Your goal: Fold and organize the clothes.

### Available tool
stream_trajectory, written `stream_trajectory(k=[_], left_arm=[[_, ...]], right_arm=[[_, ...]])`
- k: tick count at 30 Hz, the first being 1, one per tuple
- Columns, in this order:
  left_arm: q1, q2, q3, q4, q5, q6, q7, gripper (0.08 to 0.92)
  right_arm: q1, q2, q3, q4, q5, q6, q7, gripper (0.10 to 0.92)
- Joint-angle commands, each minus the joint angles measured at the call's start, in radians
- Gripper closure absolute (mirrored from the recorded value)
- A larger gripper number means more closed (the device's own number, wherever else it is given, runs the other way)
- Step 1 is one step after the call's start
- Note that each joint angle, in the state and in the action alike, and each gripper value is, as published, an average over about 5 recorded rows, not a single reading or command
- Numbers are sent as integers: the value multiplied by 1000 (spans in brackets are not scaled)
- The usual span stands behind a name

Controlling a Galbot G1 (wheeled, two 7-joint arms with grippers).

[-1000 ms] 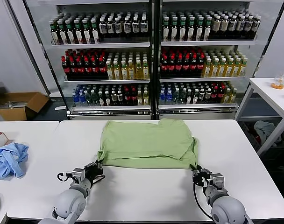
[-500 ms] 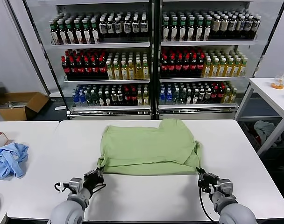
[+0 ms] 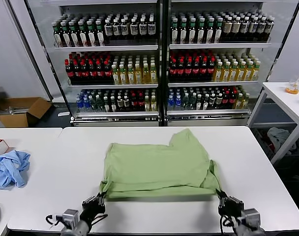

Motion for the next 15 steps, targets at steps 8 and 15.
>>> stream_trajectory(k=[8, 15], left_arm=[[108, 52, -105, -166, 11, 10, -15, 719], [-84, 130, -83, -26, -78, -13, -49, 520]], right_arm=[[-21, -42, 101, 134, 25, 7, -4, 619], [352, -99, -30, -39, 154, -25, 44, 420]])
